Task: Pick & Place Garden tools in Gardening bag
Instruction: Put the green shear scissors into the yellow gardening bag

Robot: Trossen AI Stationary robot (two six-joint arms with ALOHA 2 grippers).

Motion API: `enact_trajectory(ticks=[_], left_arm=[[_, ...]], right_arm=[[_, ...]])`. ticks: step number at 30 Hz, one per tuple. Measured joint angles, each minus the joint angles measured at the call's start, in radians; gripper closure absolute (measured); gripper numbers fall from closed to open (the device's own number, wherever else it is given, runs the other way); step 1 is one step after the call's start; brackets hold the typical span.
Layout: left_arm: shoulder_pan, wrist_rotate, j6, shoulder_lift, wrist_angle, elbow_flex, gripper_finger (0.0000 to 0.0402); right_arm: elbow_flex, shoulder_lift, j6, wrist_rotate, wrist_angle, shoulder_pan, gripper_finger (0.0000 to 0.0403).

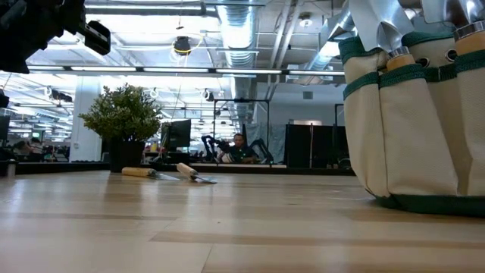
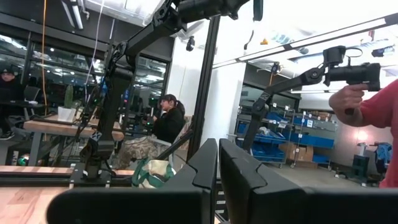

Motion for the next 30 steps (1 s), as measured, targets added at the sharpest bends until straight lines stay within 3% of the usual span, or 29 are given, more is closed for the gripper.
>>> enact_trajectory(ticks=[10, 14, 20, 24, 30], left_arm=[[0.0, 0.0, 0.0, 0.0, 0.0, 0.0, 0.0384], [0.0, 0.0, 0.0, 0.0, 0.0, 0.0, 0.0384], [0.0, 0.0, 0.0, 0.0, 0.0, 0.0, 0.0384], [0.0, 0.0, 0.0, 0.0, 0.0, 0.0, 0.0384], [0.0, 0.0, 0.0, 0.0, 0.0, 0.0, 0.0384]], right_arm=[[0.0, -0.008, 0.037, -0.001, -0.03, 0.007, 0.0352], [0.0, 0.0, 0.053, 0.068, -0.152, 0.007, 0.0352], [0.0, 0.035, 0.126, 0.331, -0.488, 0.027, 0.0352], [0.0, 0.068, 0.136, 0.502, -0.619, 0.047, 0.0352], [0.0, 0.104, 0.294, 0.846, -0.917, 0.071, 0.0352]])
